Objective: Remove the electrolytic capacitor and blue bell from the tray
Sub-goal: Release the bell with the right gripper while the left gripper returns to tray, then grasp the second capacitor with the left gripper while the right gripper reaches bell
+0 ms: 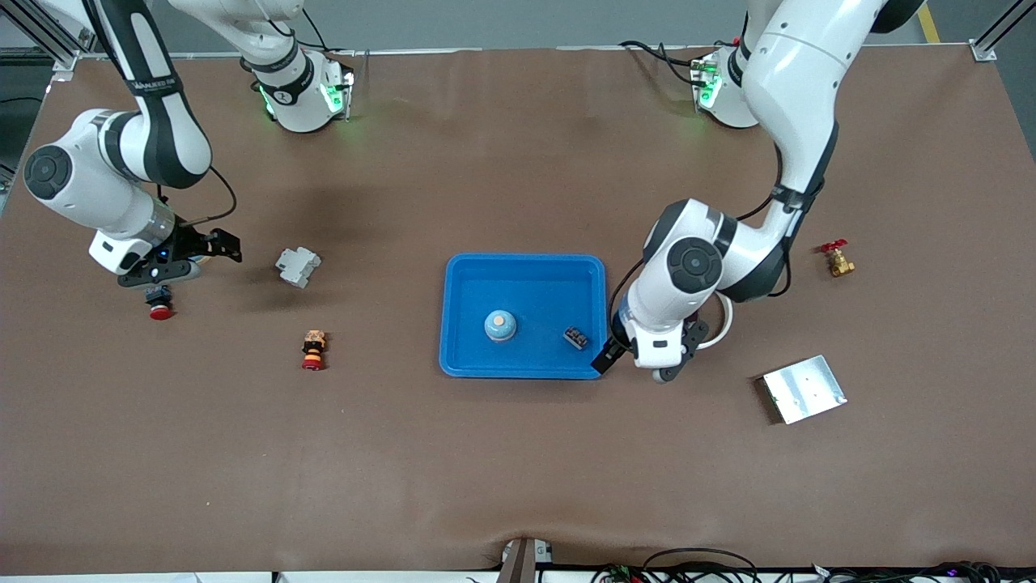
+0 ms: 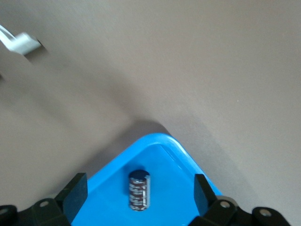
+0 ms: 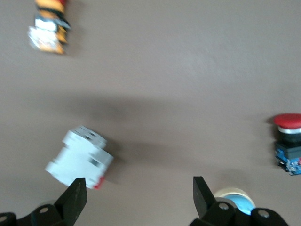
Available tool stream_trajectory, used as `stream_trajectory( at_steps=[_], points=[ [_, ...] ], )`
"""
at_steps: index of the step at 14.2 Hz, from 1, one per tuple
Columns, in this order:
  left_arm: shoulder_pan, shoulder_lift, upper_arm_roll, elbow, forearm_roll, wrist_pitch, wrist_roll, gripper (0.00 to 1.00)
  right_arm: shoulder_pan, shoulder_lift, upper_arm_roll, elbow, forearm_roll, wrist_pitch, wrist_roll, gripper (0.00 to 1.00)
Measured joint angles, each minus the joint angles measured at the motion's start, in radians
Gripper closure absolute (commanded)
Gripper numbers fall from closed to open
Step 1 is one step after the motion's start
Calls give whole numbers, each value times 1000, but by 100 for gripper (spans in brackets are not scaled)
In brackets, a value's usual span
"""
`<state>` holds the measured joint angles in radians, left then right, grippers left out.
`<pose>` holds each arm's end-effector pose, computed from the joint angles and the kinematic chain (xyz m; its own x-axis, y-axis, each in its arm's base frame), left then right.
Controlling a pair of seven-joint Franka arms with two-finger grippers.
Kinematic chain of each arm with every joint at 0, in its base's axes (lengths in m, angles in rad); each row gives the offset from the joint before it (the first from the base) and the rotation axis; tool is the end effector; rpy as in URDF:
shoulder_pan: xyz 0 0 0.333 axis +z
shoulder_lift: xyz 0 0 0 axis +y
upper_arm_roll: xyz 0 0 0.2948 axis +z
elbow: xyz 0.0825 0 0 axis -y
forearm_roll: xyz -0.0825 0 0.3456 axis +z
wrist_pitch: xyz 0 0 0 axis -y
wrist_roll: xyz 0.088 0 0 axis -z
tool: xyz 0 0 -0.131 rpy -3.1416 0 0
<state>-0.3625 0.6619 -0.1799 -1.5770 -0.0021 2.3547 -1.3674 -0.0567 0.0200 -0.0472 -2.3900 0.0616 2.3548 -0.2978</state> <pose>0.5836 -0.3330 0.2513 0.6467 0.7581 -0.0846 0.7608 -0.6331 0.1425 0.4590 -0.0460 0.2884 0.9879 0.1496 -0.0417 0.1473 -0.9876 -0.0548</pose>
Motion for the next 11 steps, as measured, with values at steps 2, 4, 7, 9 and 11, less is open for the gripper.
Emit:
stream_trajectory(
  at_steps=[2,4,7,9,11],
  points=[
    [-16,41,0,35,0,0,-22,0,85,0,2,67,1,-65,127,0],
    [-26,63,-1,49,0,0,-27,0,166,0,3,127,2,-113,249,0],
    [-48,79,-1,54,-8,0,-67,0,278,14,4,200,3,-149,430,0],
    [-61,88,-1,55,-9,0,-108,0,354,43,4,242,4,-150,557,0],
    [-71,98,-1,55,-9,0,-126,0,432,96,4,295,5,-148,677,0]
  ],
)
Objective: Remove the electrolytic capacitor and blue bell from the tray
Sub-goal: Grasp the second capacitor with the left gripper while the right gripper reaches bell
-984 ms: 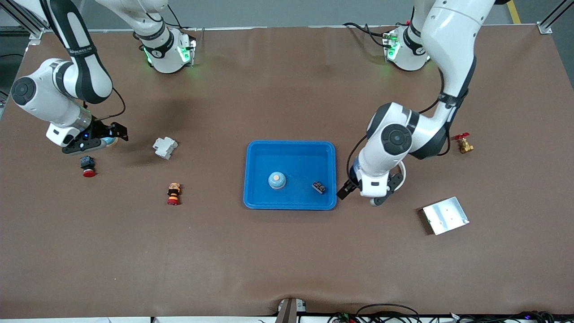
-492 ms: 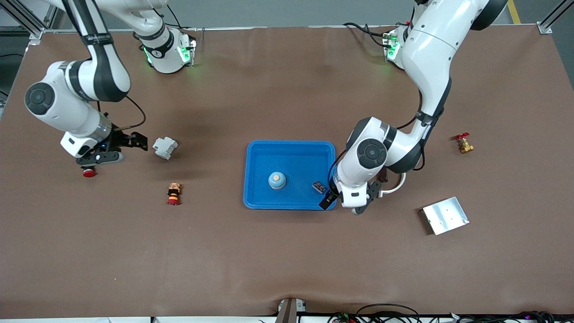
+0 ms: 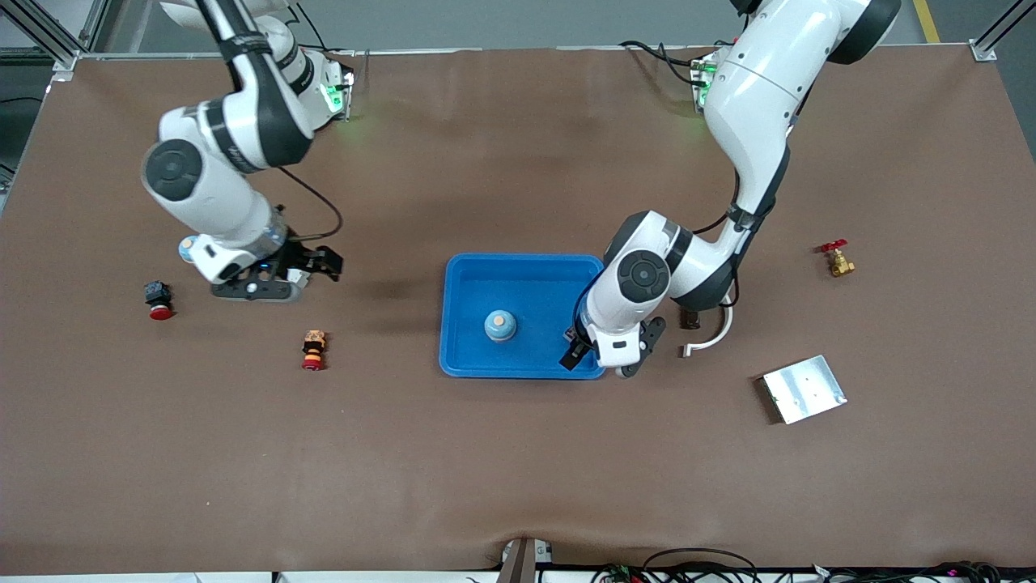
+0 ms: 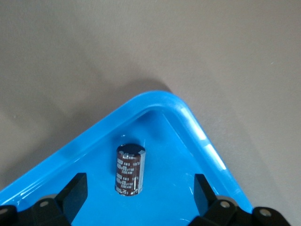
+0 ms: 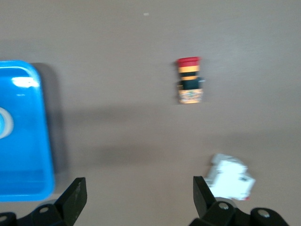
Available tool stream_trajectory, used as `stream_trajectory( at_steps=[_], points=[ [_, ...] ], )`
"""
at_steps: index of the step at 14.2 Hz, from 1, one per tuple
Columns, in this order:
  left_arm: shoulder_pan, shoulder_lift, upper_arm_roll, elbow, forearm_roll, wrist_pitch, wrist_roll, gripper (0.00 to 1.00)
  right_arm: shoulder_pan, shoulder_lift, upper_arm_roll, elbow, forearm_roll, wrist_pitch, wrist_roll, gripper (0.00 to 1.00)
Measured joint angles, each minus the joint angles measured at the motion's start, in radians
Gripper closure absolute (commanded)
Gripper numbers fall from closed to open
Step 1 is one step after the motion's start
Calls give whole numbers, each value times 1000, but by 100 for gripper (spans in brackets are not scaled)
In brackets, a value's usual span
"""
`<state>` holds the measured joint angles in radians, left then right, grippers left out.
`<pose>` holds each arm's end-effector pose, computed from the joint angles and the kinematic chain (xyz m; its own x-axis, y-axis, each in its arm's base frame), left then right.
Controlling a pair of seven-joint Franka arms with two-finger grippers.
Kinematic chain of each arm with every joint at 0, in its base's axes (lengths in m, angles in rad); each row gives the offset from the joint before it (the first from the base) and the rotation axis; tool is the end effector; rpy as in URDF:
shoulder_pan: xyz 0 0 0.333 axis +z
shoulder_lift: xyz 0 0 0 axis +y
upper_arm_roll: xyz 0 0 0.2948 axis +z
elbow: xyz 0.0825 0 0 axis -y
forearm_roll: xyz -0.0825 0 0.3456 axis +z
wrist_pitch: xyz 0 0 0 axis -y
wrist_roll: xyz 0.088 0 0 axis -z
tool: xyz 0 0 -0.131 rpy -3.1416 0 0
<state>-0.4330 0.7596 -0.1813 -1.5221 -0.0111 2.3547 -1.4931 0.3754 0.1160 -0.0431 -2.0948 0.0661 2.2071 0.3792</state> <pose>0.5632 -0.3759 0.2093 0.5892 0.7981 -0.1260 0.8080 -0.5824 0.0896 0.4999 0.1764 0.3449 0.9961 -0.0854 -0.0219 -0.0863 -0.9953 -0.0429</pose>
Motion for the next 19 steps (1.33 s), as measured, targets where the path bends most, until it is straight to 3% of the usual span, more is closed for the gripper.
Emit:
stream_trajectory(
  at_steps=[6,15,19],
  points=[
    [-20,25,0,1,0,0,-2,0,159,238,0,213,0,35,304,0],
    [-21,63,1,1,0,-1,-2,0,322,476,-1,432,1,89,623,0],
    [-20,63,1,2,0,-1,-2,60,362,585,-2,541,1,92,701,0]
  ],
)
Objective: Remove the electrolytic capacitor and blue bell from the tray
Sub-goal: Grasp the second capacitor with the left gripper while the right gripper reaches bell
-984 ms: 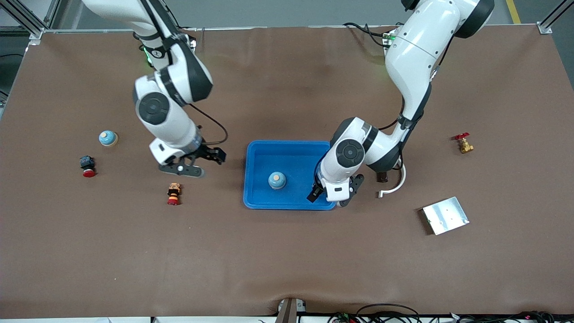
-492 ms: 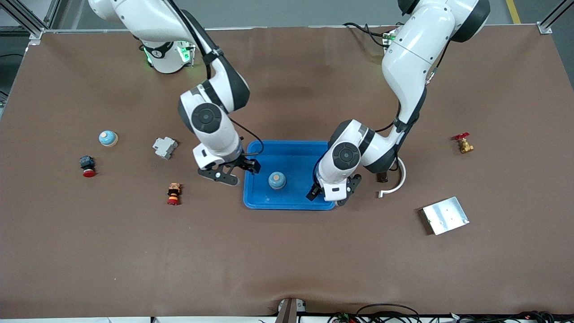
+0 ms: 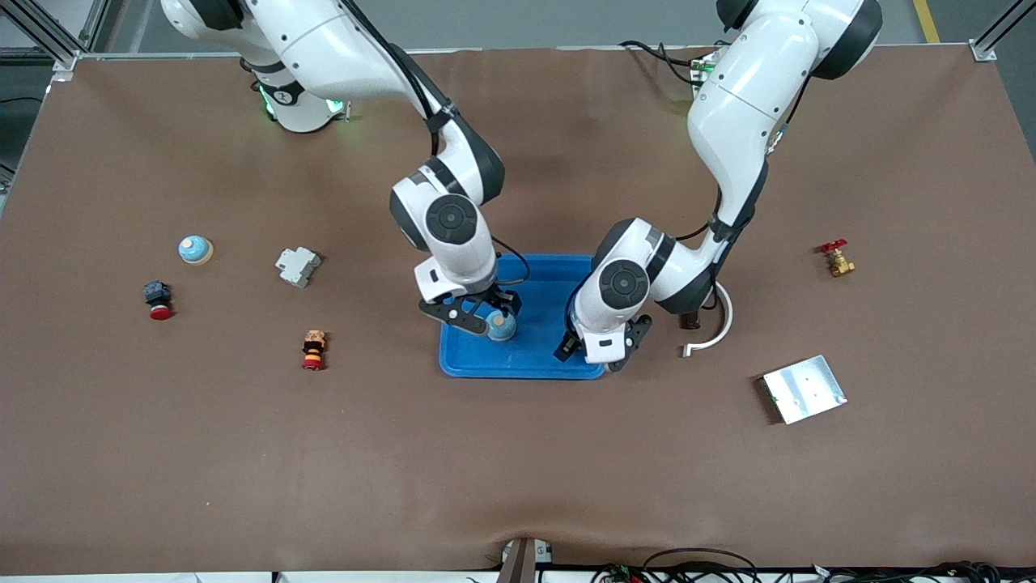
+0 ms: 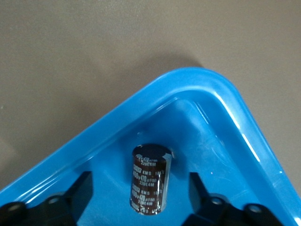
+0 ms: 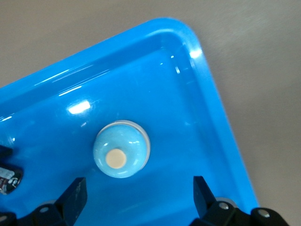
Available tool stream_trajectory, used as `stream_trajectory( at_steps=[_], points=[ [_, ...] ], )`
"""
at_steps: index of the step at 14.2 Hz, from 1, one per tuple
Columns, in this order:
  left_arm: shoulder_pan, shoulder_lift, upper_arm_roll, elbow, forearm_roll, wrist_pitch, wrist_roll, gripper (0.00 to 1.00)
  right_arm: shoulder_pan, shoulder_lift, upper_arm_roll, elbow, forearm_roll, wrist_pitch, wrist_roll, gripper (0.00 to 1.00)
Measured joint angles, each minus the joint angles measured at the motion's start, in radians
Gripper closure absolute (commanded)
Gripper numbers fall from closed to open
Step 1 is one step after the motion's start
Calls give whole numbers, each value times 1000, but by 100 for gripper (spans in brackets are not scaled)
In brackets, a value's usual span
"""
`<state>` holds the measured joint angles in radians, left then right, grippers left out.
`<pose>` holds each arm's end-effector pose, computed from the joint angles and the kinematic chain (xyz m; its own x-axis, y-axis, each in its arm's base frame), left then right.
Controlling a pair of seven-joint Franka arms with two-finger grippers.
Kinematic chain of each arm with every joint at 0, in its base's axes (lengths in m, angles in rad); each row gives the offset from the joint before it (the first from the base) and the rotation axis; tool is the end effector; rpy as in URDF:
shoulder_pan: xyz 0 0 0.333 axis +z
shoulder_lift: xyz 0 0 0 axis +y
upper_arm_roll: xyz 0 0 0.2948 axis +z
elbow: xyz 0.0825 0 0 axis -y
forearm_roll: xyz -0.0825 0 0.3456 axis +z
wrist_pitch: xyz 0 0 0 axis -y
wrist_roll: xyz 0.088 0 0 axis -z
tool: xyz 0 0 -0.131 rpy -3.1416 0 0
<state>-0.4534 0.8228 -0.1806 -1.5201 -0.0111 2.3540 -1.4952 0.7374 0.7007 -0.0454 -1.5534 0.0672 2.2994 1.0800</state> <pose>0.5479 -0.3832 0.1680 0.5959 0.7912 -0.1378 0.8008 -0.5982 0.0285 0.5095 0.4308 0.2244 0.9130 -0.4080 0.0015 -0.4074 -0.9118 -0.0513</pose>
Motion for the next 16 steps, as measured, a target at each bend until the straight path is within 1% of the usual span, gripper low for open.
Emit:
stream_trajectory(
  at_steps=[2,4,5,12,16],
  points=[
    [1,0,0,0,0,0,0,73,5,34,0,34,0,1,20,0],
    [2,0,1,1,0,0,0,93,11,58,0,55,-1,11,31,0],
    [2,0,1,2,0,0,0,97,13,69,0,63,-1,19,33,0],
    [9,-6,1,24,0,0,0,98,22,125,-7,103,-12,44,34,0],
    [21,-48,3,33,0,-22,22,97,22,134,-9,110,-18,46,34,0]
  ],
)
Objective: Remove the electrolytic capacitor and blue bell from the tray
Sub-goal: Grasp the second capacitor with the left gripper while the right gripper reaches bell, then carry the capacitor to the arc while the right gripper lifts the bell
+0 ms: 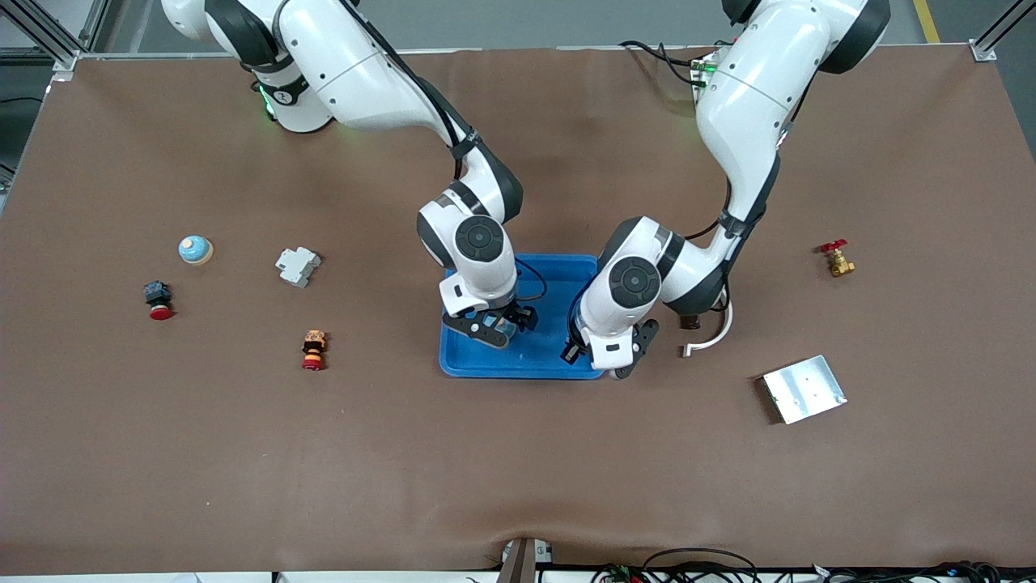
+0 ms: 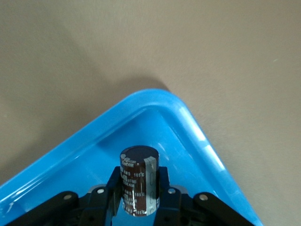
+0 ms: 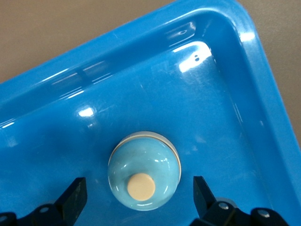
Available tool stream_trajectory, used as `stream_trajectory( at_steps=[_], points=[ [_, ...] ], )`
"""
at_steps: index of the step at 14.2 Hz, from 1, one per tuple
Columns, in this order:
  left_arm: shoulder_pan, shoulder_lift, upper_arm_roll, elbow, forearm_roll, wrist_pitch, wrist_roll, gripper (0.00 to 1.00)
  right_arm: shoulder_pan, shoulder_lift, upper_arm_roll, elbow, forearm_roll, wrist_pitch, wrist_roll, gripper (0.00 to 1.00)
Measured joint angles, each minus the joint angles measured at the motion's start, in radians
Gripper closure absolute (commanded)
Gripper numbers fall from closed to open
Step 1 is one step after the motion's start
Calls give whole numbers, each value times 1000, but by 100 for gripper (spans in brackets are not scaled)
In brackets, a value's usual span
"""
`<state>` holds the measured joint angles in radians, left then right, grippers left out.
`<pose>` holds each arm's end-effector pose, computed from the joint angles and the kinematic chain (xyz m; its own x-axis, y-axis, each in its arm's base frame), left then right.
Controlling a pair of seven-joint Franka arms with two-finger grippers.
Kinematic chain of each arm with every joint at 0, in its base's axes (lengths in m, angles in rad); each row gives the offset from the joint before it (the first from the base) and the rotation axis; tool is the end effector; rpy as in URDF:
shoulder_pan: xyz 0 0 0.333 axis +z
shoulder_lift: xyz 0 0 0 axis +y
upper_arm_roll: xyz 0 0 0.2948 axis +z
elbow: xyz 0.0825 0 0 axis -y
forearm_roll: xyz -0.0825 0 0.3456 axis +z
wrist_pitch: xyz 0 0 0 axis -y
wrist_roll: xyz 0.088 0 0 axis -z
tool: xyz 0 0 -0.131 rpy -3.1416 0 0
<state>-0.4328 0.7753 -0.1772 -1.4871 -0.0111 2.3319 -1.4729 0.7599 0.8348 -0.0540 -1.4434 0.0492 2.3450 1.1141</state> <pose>0.5695 -0.3754 0.2107 0.6016 0.7892 -0.1239 0.7988 -0.5951 0.0883 0.5176 0.4515 0.1836 0.9113 -0.4106 0.0324 -0.4083 -0.9109 -0.0600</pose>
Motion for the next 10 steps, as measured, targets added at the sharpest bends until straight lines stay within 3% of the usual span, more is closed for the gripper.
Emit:
stream_trajectory(
  at_steps=[3,6,7,10],
  points=[
    [36,-39,0,-1,0,-87,188,100,0,6,-1,2,-15,5,0,0],
    [92,-102,2,-34,0,-245,497,100,0,13,-2,3,-29,15,0,0],
    [122,-134,3,-60,0,-281,597,100,0,15,-2,5,-31,17,0,12],
    [219,-251,4,-184,0,-326,846,100,1,16,-2,10,-32,19,0,93]
  ],
)
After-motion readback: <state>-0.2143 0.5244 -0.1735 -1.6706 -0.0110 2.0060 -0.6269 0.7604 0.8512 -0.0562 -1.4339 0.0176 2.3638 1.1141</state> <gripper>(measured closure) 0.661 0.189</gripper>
